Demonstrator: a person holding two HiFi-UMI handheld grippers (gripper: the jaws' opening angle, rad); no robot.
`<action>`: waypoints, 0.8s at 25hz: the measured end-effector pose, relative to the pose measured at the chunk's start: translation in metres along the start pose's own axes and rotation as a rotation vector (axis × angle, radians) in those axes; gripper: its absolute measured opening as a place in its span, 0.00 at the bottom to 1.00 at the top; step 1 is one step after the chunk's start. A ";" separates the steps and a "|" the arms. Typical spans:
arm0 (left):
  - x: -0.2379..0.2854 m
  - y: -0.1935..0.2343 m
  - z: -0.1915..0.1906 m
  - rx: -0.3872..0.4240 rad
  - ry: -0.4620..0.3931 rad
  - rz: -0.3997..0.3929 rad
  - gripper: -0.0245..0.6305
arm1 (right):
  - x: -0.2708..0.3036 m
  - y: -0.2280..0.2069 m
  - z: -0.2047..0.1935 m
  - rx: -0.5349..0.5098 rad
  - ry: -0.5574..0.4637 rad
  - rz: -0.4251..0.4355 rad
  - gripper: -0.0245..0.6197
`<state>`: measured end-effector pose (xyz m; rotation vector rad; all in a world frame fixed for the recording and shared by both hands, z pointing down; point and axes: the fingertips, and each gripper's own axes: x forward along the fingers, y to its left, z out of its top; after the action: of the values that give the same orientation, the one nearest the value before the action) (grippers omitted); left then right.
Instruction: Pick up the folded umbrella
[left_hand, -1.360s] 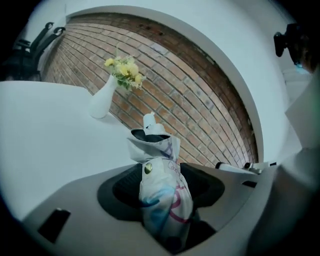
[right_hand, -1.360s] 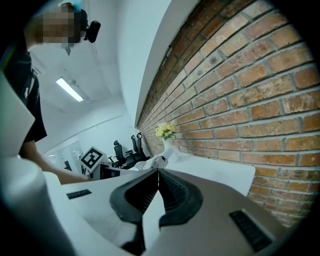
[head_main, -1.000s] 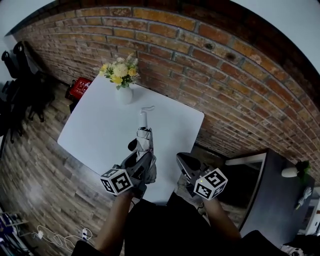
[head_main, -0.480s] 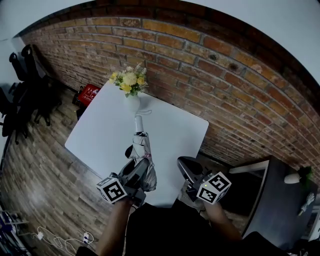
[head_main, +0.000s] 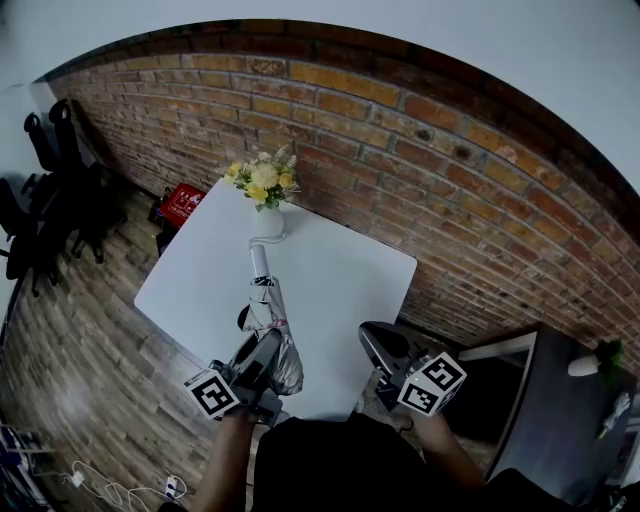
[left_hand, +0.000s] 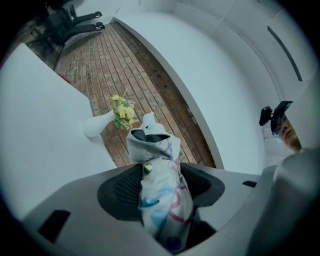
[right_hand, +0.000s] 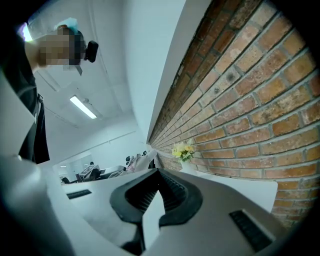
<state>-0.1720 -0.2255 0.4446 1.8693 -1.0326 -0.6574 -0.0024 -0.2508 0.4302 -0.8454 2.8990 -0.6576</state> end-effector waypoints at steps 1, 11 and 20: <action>-0.001 0.000 0.002 0.000 -0.006 0.000 0.41 | 0.000 0.000 0.002 -0.005 -0.002 0.001 0.07; -0.005 -0.013 0.015 0.009 -0.034 -0.057 0.42 | 0.005 0.005 0.010 -0.016 -0.009 0.023 0.07; -0.008 -0.012 0.009 -0.011 -0.034 -0.057 0.42 | 0.014 0.012 0.007 0.107 -0.031 0.079 0.07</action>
<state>-0.1786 -0.2197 0.4301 1.8898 -0.9984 -0.7285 -0.0194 -0.2521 0.4200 -0.7190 2.8233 -0.7770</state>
